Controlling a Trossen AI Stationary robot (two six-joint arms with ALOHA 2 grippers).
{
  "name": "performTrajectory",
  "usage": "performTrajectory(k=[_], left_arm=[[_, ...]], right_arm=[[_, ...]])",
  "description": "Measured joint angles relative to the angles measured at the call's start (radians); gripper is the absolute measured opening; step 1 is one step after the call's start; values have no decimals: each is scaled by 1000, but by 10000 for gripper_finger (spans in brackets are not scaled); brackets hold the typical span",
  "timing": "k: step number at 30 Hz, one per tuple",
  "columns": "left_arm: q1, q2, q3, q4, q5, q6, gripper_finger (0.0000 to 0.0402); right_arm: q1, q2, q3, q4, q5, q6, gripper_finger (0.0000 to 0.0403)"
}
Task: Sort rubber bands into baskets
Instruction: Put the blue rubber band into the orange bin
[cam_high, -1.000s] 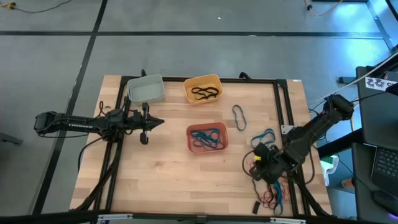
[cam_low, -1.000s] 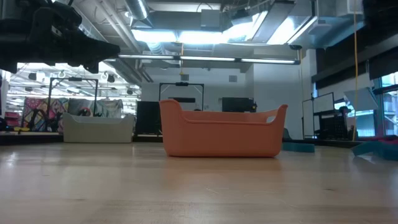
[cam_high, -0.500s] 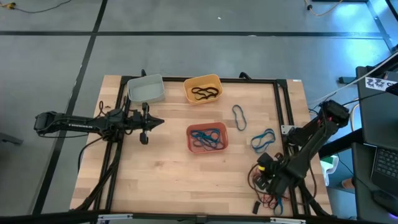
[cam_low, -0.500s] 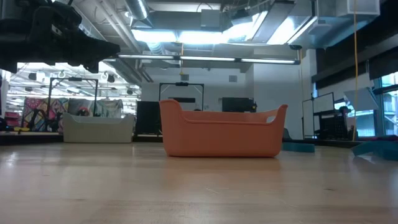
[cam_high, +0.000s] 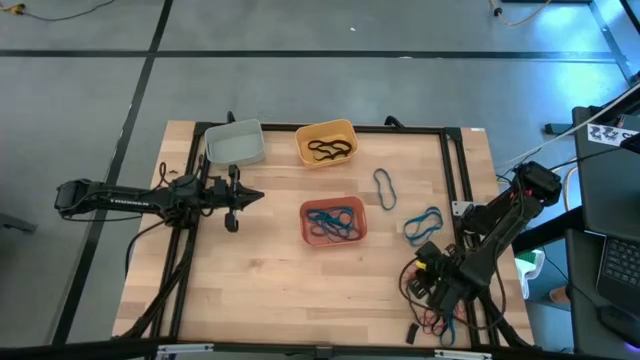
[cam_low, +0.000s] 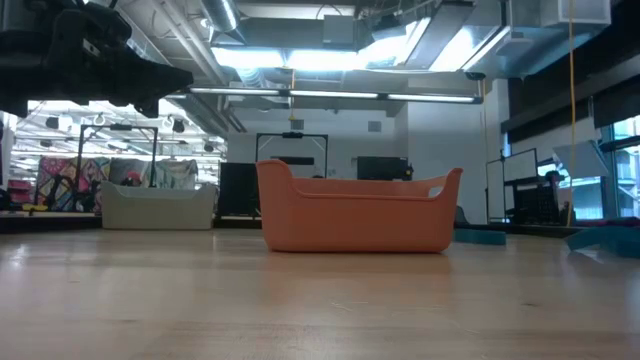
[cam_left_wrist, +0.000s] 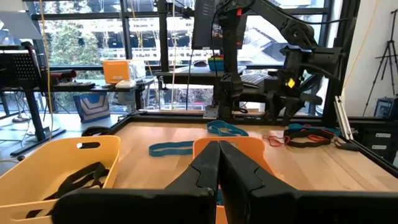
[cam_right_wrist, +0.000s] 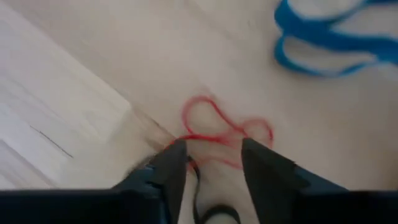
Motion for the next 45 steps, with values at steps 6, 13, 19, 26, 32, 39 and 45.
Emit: performTrajectory(k=[6, 13, 19, 26, 32, 39, 45], left_arm=[[0, 0, 0, 0, 0, 0, 5], [0, 0, 0, 0, 0, 0, 5], [0, 0, 0, 0, 0, 0, 5], [0, 0, 0, 0, 0, 0, 5], [0, 0, 0, 0, 0, 0, 5], [0, 0, 0, -2, 0, 0, 5], [0, 0, 0, -9, 0, 11, 5]], right_arm=[[-54, -35, 0, -9, 112, -49, 193], [-216, -35, 0, -1, 156, -283, 190], [-383, -35, 0, -1, 167, -496, 184], [-581, -35, 0, 24, 167, -711, 183], [-723, -30, 0, 152, 145, -969, 183], [-835, -30, 0, 157, 88, -1257, 183], [-910, -30, -60, 242, -25, -1497, 183]])
